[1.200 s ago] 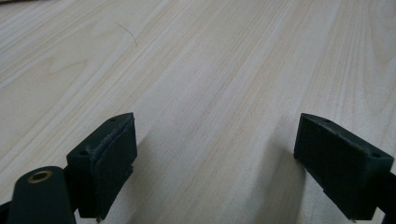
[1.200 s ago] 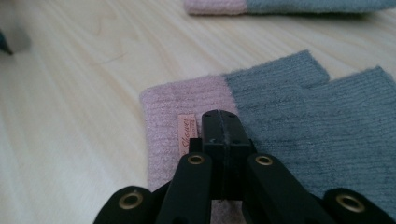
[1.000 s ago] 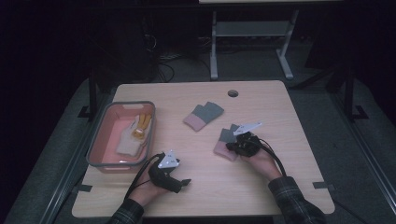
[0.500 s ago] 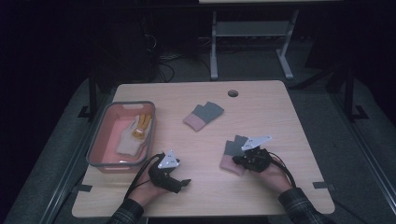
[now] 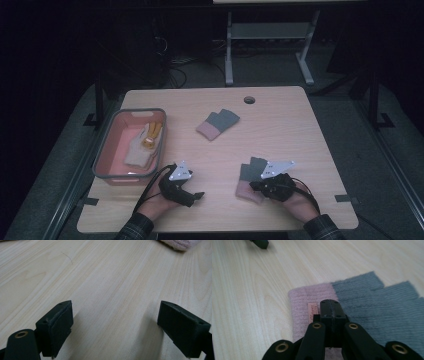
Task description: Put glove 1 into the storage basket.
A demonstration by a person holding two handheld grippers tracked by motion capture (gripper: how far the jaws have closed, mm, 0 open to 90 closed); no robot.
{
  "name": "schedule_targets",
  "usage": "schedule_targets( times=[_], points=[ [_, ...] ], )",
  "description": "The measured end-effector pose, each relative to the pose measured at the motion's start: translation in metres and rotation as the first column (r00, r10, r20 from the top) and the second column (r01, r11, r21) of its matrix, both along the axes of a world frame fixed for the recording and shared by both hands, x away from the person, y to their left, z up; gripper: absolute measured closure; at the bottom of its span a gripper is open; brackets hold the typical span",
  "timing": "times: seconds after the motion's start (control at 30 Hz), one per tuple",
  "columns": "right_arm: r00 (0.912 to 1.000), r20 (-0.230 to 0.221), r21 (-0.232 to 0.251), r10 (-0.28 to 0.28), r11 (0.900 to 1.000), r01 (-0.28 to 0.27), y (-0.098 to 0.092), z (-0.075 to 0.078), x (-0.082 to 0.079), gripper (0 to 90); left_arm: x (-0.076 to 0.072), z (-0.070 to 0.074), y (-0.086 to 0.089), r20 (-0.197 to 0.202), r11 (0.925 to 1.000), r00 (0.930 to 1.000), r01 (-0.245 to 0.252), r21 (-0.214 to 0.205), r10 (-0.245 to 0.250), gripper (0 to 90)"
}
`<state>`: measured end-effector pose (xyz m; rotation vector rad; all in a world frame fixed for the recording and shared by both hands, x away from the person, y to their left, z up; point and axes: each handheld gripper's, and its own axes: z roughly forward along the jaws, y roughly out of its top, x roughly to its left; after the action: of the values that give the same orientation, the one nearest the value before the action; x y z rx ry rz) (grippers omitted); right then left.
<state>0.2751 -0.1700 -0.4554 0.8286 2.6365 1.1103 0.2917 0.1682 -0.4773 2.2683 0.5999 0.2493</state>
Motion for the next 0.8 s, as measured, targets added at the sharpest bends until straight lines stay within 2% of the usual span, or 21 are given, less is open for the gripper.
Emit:
schedule_targets(
  times=[0.17,0.3,0.43,0.8],
  points=[
    [0.9983,0.017,0.016,-0.055,0.9984,0.055,-0.02,0.004,0.005,90.0,0.0,0.0,0.0,0.0,1.0,1.0,0.0,0.0,0.0,12.5],
    [0.9966,0.001,0.0,-0.082,0.9966,0.082,-0.032,0.0,0.01,90.0,0.0,0.0,0.0,0.0,1.0,1.0,0.0,0.0,0.0,12.5],
    [0.9982,-0.02,-0.022,-0.056,0.9982,0.056,-0.027,-0.007,0.011,90.0,0.0,0.0,0.0,-0.001,1.0,1.0,0.002,0.001,-0.002,12.5],
    [0.9993,-0.017,-0.013,0.032,0.9994,-0.032,-0.002,-0.008,0.005,90.0,0.0,0.001,0.0,-0.004,1.0,1.0,0.003,0.006,-0.003,12.5]
  ],
)
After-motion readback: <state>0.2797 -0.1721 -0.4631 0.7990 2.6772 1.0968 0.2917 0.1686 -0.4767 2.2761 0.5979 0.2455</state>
